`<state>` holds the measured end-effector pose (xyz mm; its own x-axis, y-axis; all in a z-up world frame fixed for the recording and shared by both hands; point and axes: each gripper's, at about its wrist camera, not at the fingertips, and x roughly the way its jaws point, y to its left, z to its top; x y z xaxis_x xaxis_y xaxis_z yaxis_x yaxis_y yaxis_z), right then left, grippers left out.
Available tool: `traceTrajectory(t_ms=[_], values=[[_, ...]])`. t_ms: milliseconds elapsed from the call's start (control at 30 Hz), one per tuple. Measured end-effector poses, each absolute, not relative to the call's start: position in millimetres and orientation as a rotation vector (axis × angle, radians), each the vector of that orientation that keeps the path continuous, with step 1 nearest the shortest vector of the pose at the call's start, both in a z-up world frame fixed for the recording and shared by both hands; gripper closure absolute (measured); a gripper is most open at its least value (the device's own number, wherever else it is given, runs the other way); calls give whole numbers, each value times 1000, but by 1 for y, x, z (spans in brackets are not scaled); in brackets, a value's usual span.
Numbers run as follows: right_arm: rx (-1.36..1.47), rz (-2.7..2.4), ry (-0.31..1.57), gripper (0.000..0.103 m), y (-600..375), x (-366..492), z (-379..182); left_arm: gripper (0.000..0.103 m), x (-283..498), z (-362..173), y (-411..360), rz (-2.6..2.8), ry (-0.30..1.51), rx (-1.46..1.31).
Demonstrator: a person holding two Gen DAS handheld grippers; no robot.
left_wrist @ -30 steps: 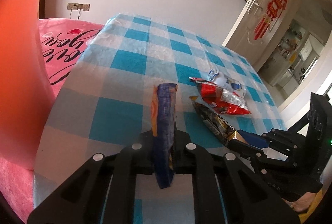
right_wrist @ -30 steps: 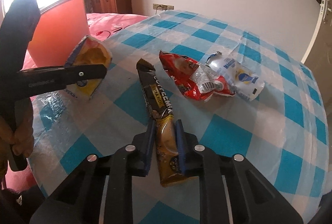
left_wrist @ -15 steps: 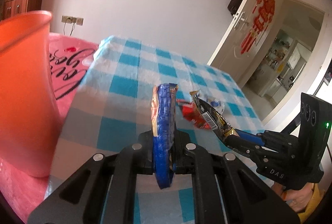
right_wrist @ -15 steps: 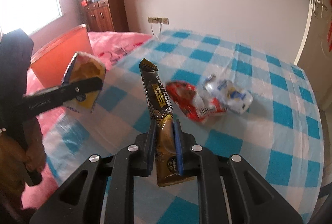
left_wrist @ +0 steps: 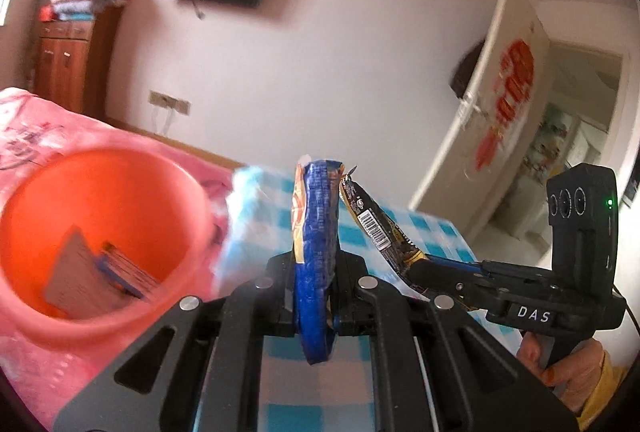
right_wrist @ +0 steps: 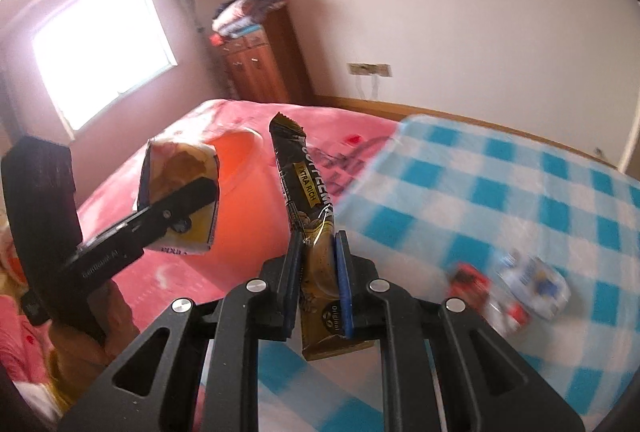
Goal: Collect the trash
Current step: 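Carry the blue wrapper and gold stick over the orange bucket, then open both tools to drop the wrappers into the orange bucket, then move both open tools back over the red wrappers and white bottle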
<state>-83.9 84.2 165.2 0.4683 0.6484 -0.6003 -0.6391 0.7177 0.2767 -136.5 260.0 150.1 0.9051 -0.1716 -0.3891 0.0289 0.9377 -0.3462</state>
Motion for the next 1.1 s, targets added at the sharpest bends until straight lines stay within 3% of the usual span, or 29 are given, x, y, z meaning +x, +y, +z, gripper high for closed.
traceTrajectory(t_ms=[267,600,633,700,733,767,833,867,933,1000,1100], values=[[30,962,750,85,175,-71,191,91,-156,175,329,96,359,-358],[66,1005,820,83,237,-56,180,91,-146,148,367,171,420,-430],[76,998,828,81,238,-53,177,86,-143,143,368,176,434,-437],[151,991,851,54,233,-48,171,57,-144,138,371,191,446,-452],[202,986,855,46,226,-45,168,33,-146,136,372,215,443,-463],[230,978,852,35,219,-44,167,27,-149,135,373,230,436,-464],[263,959,838,33,206,-43,166,25,-152,133,374,236,434,-459],[266,940,828,33,199,-45,167,18,-152,133,374,244,440,-460],[271,908,806,28,186,-46,168,15,-153,131,375,261,440,-468],[268,871,769,16,170,-52,170,13,-155,131,375,261,438,-476],[224,806,716,12,151,-64,170,10,-159,131,372,266,425,-482]])
